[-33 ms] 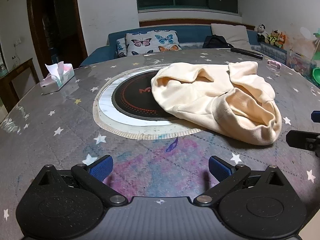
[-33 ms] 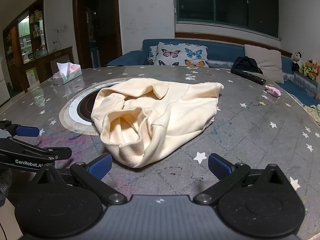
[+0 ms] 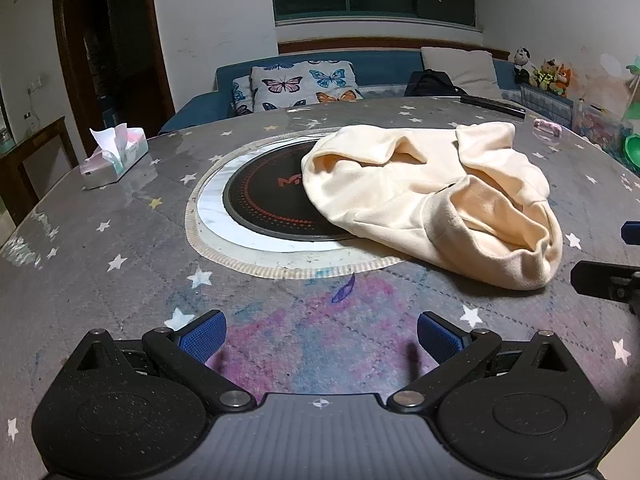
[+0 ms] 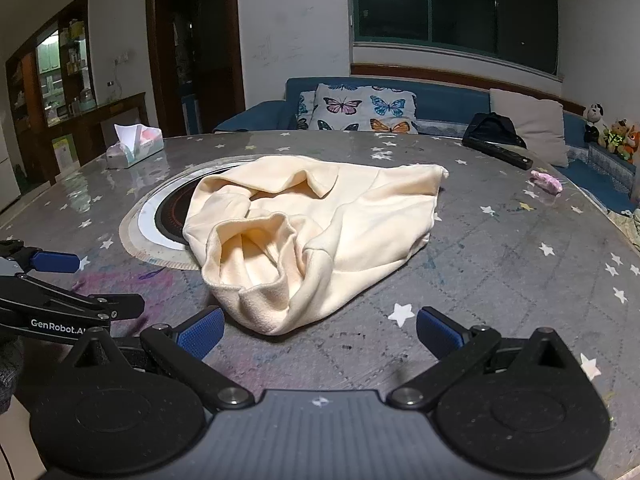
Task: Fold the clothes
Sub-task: 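Move both grippers toward the crumpled cream shirt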
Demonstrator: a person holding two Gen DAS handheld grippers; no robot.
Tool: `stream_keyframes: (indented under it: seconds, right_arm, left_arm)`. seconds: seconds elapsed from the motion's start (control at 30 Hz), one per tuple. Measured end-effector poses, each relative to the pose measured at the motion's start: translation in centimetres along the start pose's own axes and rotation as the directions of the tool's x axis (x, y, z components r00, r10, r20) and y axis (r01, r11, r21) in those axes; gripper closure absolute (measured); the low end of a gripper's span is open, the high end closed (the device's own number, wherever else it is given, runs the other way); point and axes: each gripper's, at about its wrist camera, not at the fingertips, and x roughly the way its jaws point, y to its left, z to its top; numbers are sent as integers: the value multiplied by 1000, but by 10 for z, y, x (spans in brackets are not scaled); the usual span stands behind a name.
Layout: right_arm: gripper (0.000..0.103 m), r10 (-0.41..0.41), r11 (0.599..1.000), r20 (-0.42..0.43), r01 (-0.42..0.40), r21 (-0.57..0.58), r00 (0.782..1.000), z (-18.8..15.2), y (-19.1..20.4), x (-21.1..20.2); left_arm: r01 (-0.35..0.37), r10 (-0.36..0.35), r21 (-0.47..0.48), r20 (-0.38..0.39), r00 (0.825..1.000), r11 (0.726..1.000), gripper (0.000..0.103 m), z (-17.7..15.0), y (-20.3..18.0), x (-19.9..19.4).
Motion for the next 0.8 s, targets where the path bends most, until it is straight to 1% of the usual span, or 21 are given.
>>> stream_keyframes:
  seconds: [0.4,0.8]
  right_arm:
    - [0,-18,1000,-18,18,12,1000,-2,6,2]
    - [0,-14,1000,-38,14,0,999,-1,5,7]
  left_arm:
    - [-6,6,11,2,1000,1000,0,-3,-5,-6]
    - [9,-9,26,-8,1000,1000,0,0,-6,0]
